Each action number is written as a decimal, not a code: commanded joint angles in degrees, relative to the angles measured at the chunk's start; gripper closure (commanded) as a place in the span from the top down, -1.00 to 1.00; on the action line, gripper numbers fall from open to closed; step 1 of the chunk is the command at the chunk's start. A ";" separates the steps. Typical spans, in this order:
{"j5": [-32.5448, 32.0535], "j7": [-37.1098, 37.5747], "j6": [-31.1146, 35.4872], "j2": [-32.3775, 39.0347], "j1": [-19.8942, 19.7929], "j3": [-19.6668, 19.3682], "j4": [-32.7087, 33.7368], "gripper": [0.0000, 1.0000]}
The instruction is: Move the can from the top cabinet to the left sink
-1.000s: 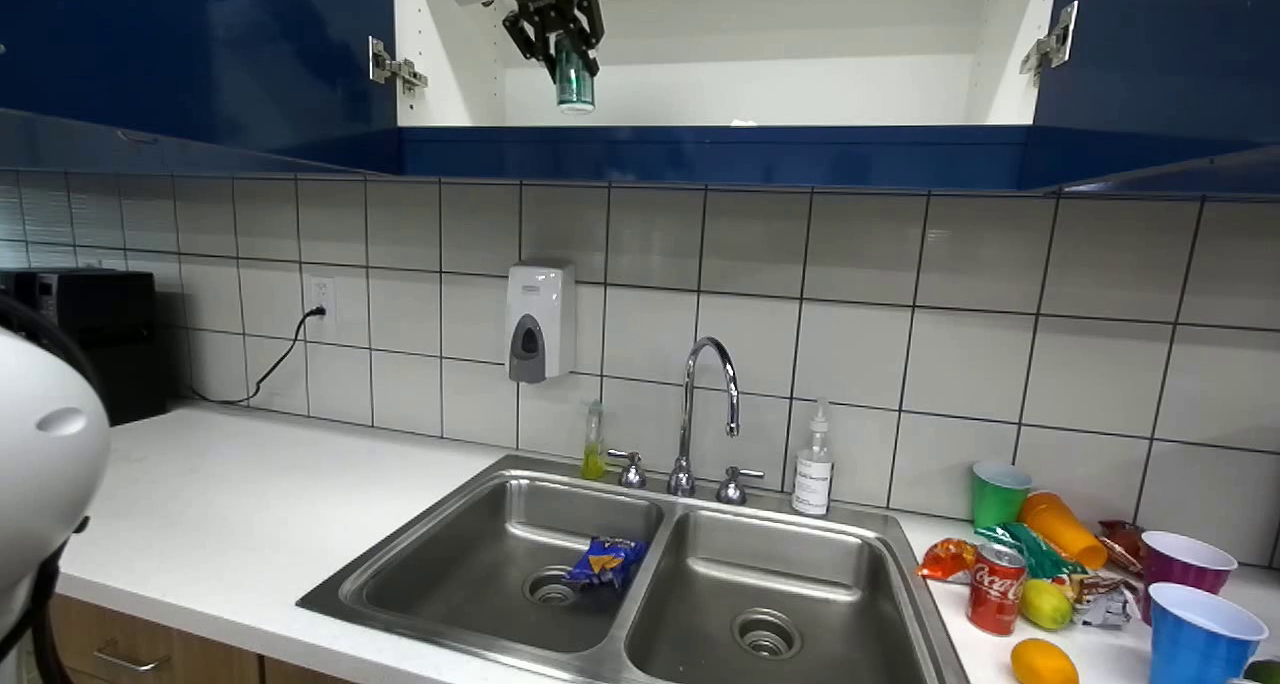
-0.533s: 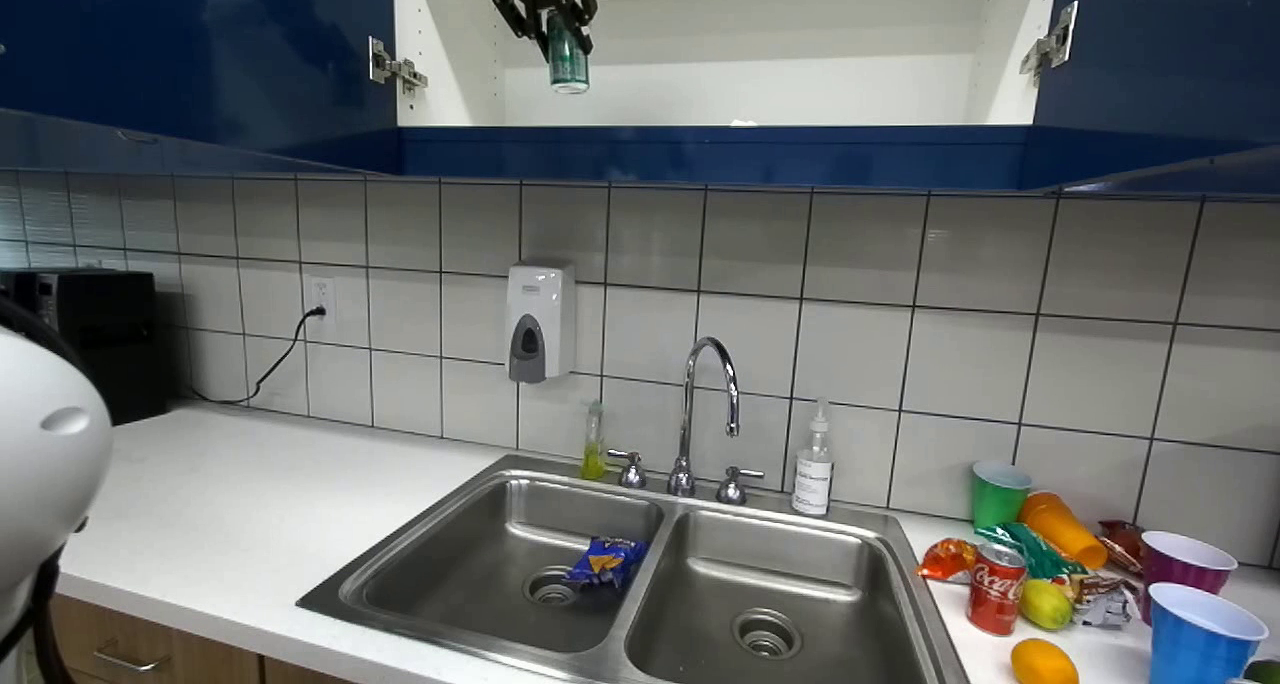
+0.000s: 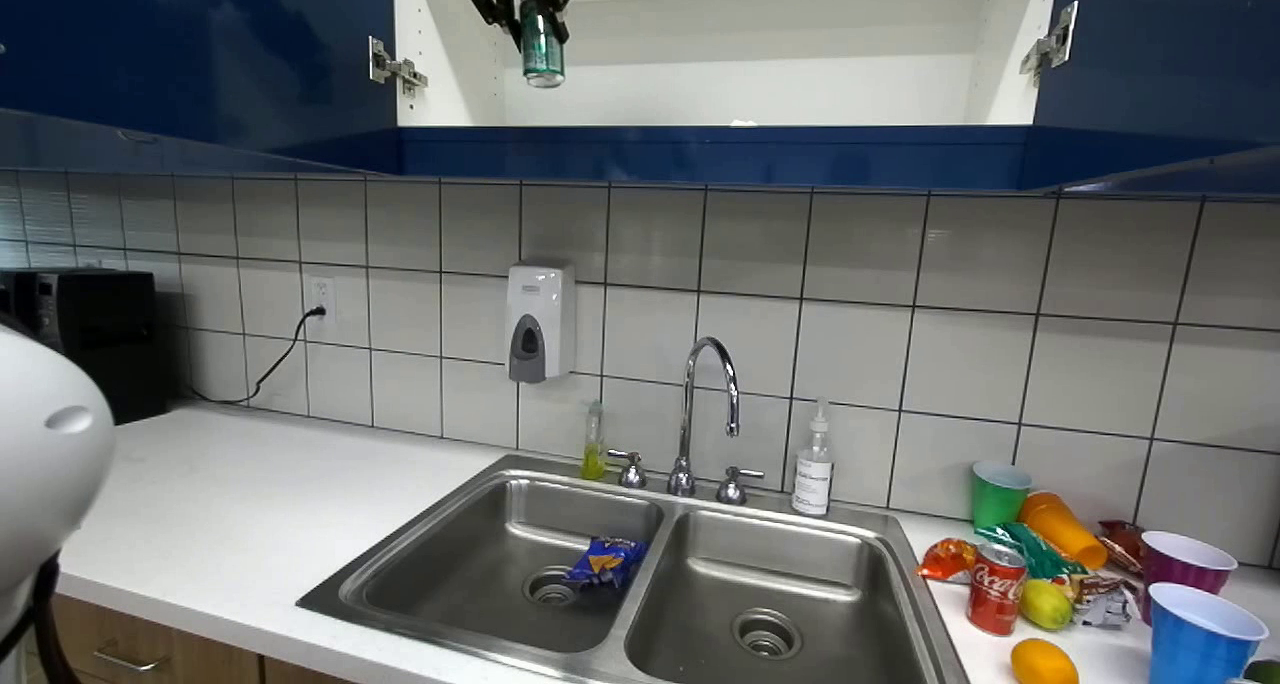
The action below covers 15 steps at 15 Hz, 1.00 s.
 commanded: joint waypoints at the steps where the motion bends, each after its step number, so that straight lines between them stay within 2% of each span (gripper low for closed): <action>1: 0.82 0.70 -1.82 -7.78 -0.17 1.10 -7.32 -0.23; 9: 3.95 0.24 -6.98 -20.02 -0.09 1.87 -19.71 -0.23; 15: 4.23 -1.11 -7.75 -25.12 0.05 1.48 -27.15 -0.23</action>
